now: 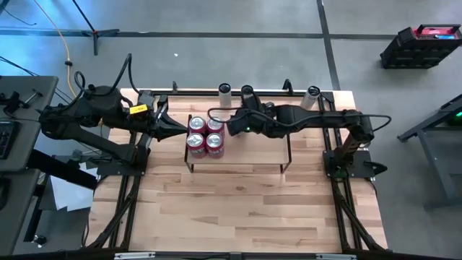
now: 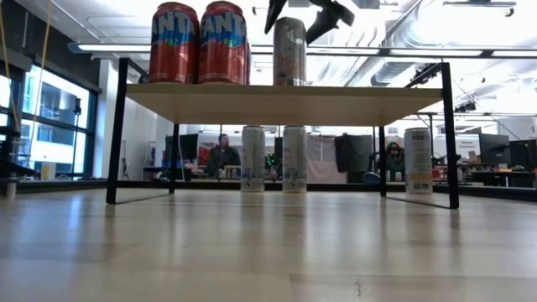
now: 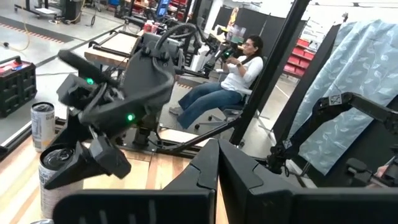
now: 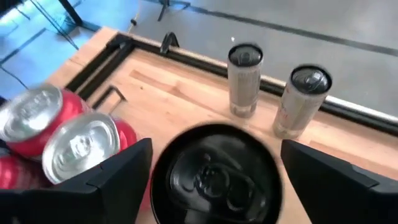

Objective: Place canned beverage on shelf
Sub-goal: Put the white yellow soda can on the shelf, then put the white yellow soda can on the shelf aligned with the other white yellow soda can

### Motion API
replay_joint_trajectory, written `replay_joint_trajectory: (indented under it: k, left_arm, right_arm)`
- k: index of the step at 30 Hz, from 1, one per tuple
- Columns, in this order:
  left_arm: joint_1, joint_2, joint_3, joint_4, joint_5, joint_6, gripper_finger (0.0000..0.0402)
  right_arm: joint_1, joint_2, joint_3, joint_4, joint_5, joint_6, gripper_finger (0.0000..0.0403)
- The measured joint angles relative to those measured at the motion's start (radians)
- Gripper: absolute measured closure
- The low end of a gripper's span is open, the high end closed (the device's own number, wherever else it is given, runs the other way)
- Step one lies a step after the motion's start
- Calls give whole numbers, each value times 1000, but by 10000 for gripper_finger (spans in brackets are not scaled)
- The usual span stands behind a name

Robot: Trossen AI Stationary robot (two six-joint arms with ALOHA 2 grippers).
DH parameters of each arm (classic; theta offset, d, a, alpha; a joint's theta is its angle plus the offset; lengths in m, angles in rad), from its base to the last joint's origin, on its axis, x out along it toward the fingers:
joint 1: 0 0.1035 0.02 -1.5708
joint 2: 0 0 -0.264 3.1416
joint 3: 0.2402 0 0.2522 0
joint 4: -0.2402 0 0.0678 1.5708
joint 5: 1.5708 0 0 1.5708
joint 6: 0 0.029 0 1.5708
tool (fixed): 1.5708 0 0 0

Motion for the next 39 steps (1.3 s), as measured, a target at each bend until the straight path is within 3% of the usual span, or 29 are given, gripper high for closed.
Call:
replay_joint_trajectory:
  k: [15, 25, 30, 39]
  left_arm:
    - [1, 0, 0, 0, 0, 20, 401]
    - [1, 0, 0, 0, 0, 37, 401]
    - [1, 6, 0, 8, -8, 54, 401]
    - [15, 66, 0, 6, -72, 47, 401]
  right_arm:
    - [-8, -1, 234, -121, 76, -101, 40]
    - [-153, -2, 485, -619, 100, -89, 40]
    - [-253, -19, 463, -621, 71, -142, 41]
    - [-402, -41, 264, -625, 115, -198, 41]
